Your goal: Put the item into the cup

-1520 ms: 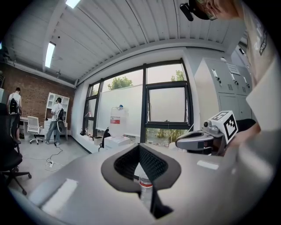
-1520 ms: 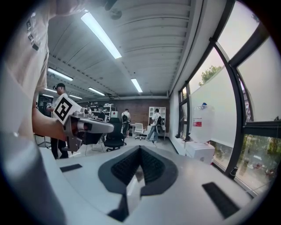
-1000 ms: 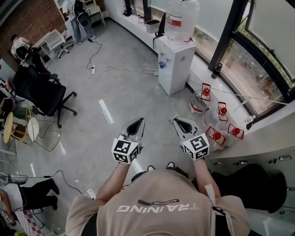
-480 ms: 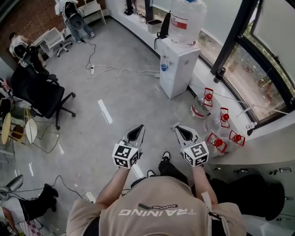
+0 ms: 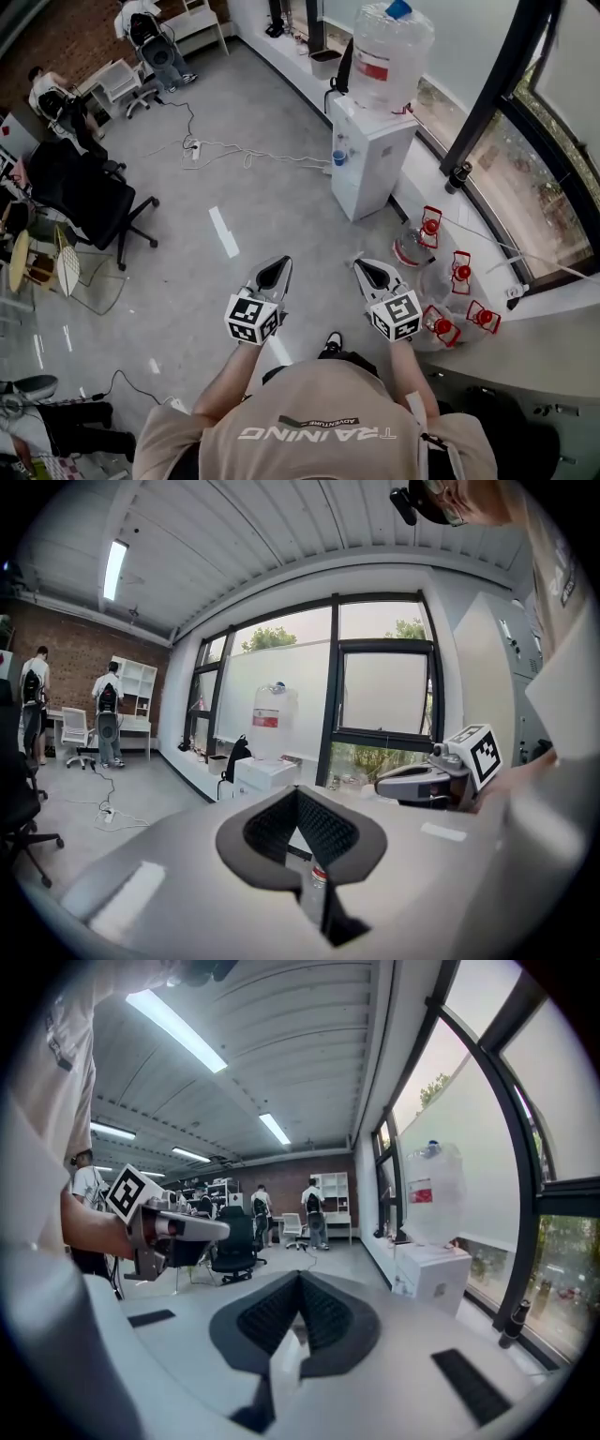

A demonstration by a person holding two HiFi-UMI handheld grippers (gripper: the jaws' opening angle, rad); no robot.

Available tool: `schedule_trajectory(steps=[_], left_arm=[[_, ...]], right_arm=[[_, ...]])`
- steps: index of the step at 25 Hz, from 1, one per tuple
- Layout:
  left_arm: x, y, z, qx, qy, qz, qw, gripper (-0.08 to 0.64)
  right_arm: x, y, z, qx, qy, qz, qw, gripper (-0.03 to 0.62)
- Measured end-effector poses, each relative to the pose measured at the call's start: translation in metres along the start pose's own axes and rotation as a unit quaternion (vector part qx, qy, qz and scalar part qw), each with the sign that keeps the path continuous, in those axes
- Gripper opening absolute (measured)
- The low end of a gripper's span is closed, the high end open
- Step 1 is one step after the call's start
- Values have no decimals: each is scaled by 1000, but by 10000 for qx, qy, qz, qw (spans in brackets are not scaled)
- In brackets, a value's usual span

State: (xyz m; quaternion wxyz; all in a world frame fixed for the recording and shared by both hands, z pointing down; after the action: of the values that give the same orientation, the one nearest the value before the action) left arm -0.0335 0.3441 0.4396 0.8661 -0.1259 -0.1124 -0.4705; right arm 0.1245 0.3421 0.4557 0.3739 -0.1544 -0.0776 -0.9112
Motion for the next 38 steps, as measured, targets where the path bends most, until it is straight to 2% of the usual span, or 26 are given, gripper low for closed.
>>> schedule_trajectory(steps=[5,10,17,24,30,33,38], left_arm=[[39,-7,-2,-124,-28,-129,9998,8],[65,-18,-5,-181,-131,-243,9995,8],[88,-63,-13,-263,-240,-292,9989,8],[128,-125,-32,-149,-276,83,9995,8],[151,-187,-62,145,-151,451,9988,8],[164,-217,-64,184,-149,519,9984,8],[181,-251,-70,97,-156,555,9983,8]], right_arm=[[18,38,5,-117,-87,-139,9998,11],[40,68,6,-37,-180,-252,9995,11],[84,89,-6,-20,-292,-279,9992,11],[142,109,-33,79,-307,133,9994,11],[190,118,-65,210,-252,578,9978,11],[213,121,-73,260,-255,758,9965,11],[241,128,-76,324,-410,816,9953,11]])
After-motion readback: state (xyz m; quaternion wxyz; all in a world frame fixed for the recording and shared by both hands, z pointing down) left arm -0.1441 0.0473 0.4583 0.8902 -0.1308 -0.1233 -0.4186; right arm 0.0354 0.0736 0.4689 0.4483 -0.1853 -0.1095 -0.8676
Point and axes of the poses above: the fingertips, and each gripper's own axes: x forward along the fingers, y to its right, z out of its underside, the point moved 1 cm from there along -x, backward along the fingers, and after that the axes turned 6 degrees about -y, right-handed, at the moved point
